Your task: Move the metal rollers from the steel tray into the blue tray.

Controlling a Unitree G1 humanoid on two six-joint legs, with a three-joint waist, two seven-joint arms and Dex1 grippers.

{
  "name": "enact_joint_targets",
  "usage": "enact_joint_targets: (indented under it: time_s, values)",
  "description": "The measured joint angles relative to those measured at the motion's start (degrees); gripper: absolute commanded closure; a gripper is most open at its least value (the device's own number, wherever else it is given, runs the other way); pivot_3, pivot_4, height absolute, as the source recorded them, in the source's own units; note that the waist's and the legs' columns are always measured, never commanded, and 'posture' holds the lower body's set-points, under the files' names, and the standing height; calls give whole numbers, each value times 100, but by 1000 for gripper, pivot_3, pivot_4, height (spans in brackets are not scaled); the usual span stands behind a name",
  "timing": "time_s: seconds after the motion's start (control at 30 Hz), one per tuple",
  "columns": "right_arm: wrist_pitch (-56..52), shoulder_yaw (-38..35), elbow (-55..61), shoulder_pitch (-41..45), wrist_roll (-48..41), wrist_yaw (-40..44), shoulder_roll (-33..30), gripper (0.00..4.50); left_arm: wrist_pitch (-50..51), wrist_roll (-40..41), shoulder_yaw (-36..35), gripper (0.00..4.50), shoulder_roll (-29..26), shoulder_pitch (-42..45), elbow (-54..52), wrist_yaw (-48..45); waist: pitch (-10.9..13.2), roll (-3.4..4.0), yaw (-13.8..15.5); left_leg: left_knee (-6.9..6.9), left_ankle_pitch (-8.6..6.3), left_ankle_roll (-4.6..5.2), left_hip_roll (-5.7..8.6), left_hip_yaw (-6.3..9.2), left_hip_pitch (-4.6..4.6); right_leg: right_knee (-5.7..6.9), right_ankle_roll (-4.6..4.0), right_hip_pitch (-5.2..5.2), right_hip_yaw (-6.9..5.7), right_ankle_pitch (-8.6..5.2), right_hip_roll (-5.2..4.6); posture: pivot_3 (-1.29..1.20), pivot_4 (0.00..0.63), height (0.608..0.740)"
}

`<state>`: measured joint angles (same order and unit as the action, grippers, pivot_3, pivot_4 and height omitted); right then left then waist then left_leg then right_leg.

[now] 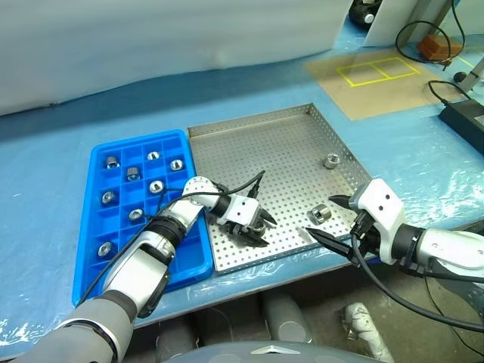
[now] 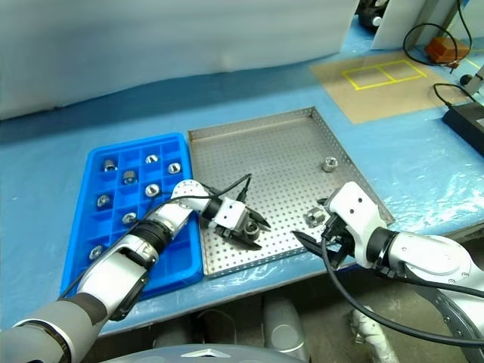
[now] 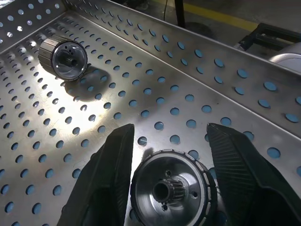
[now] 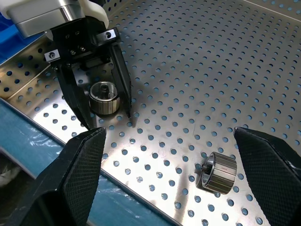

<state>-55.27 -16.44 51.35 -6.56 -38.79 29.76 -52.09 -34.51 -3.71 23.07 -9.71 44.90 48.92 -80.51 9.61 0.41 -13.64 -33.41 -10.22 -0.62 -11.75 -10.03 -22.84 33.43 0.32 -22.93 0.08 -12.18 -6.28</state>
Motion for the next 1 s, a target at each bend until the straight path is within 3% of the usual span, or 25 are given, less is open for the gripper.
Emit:
enact_joint_targets:
  time_s: [0.07,0.57,0.7,0.8,1.0]
  values:
    - [43,40,-51,2,88,-6,4,0,74,15,-1,2609,-2,1,-9,-90,-1,1,-2,1,0,0,-1,0,1,0,0,0,0,0,0,-682,150,740]
    - [279,378,-307,204,496,57,10,0,316,151,-216,2608,-66,-68,-216,471,-1,1,-19,2,0,0,-1,0,-13,0,1,-14,-1,-1,0,-632,150,740]
    - [393,426,-465,531,511,166,36,0,786,540,-682,2608,-328,-105,-945,749,1,-3,2,3,10,17,-1,1,-23,1,0,-20,-4,0,0,-570,150,740]
    - [559,803,-890,1339,514,439,75,0,1581,1067,-1040,2608,-805,-493,-2088,778,3,-4,-36,8,11,18,-4,1,-19,10,-1,-24,-5,0,1,-494,150,740]
    - [1160,1931,-1924,2725,797,1195,446,0,3072,1730,-1527,2608,-1447,-1212,-3781,1118,6,-5,280,11,22,0,-17,8,-21,29,-1,-30,-17,0,1,-263,150,740]
